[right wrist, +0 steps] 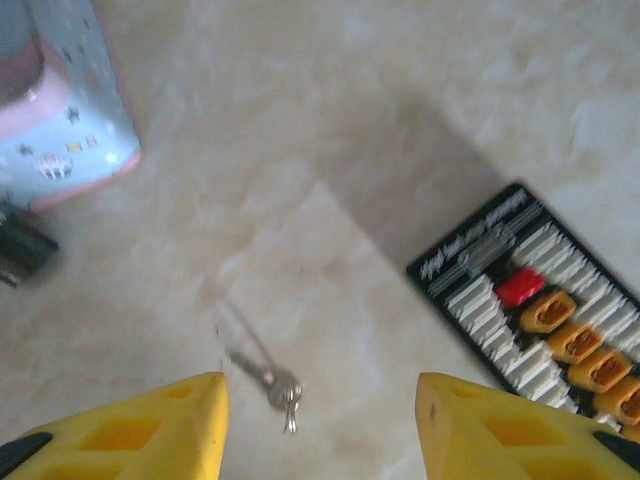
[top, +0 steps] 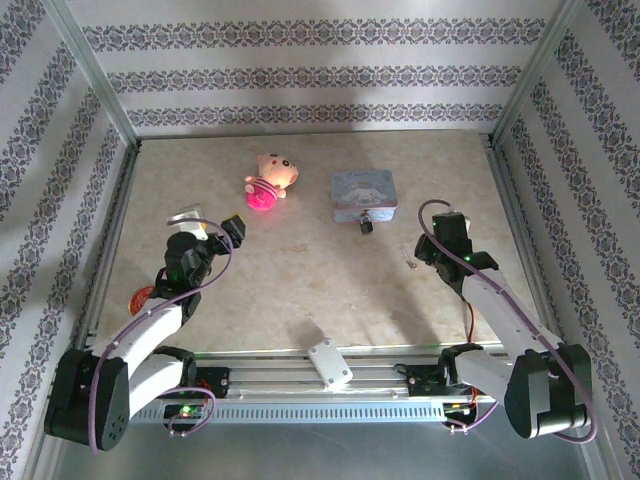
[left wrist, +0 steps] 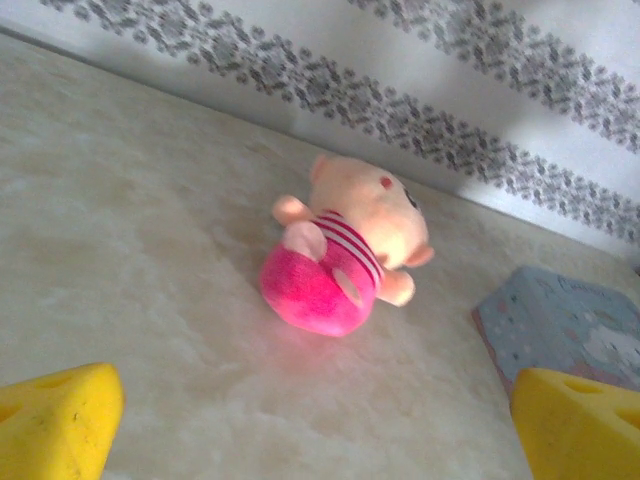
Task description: Unlock the padlock with the key
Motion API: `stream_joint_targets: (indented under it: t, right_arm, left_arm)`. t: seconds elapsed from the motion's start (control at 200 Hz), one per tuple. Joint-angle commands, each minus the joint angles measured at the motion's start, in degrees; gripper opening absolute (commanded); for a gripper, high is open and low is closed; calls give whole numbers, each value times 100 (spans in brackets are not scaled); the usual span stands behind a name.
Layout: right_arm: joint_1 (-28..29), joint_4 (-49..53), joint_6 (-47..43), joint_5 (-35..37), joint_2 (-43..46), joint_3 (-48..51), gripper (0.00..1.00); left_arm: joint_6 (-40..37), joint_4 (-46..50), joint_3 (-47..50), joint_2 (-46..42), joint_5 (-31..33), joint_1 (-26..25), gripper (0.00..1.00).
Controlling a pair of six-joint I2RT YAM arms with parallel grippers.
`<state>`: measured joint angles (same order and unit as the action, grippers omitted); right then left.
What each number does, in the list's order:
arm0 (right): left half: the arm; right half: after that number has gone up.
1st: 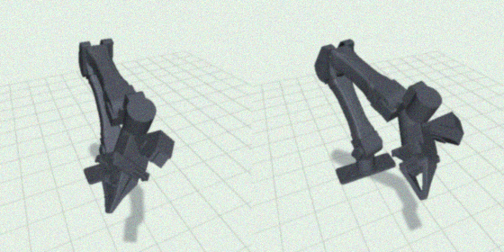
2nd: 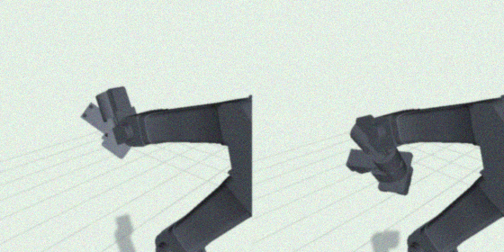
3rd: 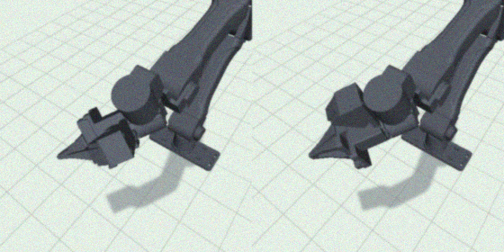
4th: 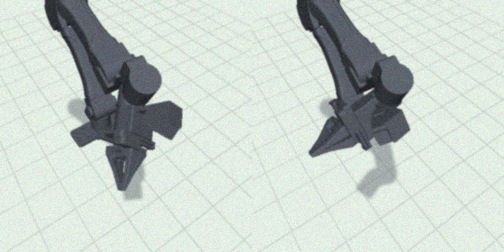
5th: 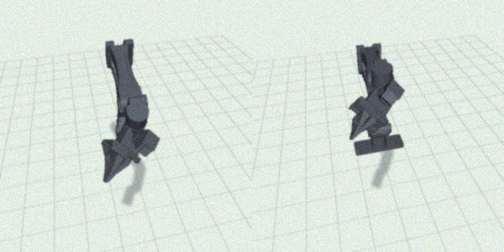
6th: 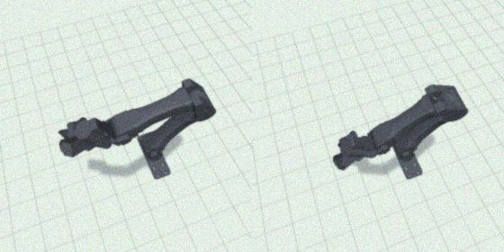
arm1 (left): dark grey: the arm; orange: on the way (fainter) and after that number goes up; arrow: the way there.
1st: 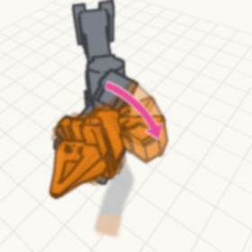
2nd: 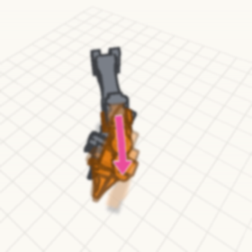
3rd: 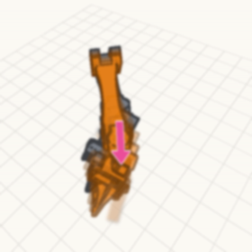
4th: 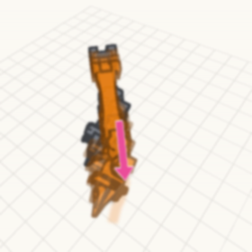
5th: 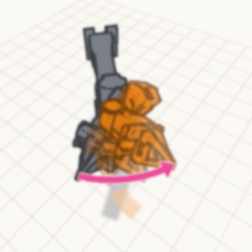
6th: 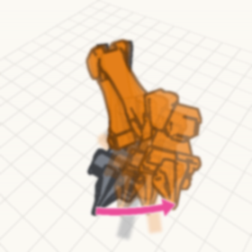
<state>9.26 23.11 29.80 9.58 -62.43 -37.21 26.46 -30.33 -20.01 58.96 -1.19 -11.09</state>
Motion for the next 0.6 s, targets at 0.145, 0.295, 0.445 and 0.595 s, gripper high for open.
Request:
stream_joint_targets:
  t: [0.145, 0.295, 0.445, 0.595]
  right_arm:
    - [92, 387, 587, -469, -310, 249, 48]
    - [110, 346, 599, -654, -719, 185, 47]
    - [125, 255, 605, -787, -1086, 94, 45]
    - [129, 229, 632, -840, -1381, 4, 42]
  left_arm:
    - [584, -139, -399, 499, 141, -402, 99]
    - [762, -221, -597, 878, 95, -408, 99]
    - [747, -345, -680, 995, 38, -408, 99]
    - [740, -321, -697, 969, 92, -403, 99]
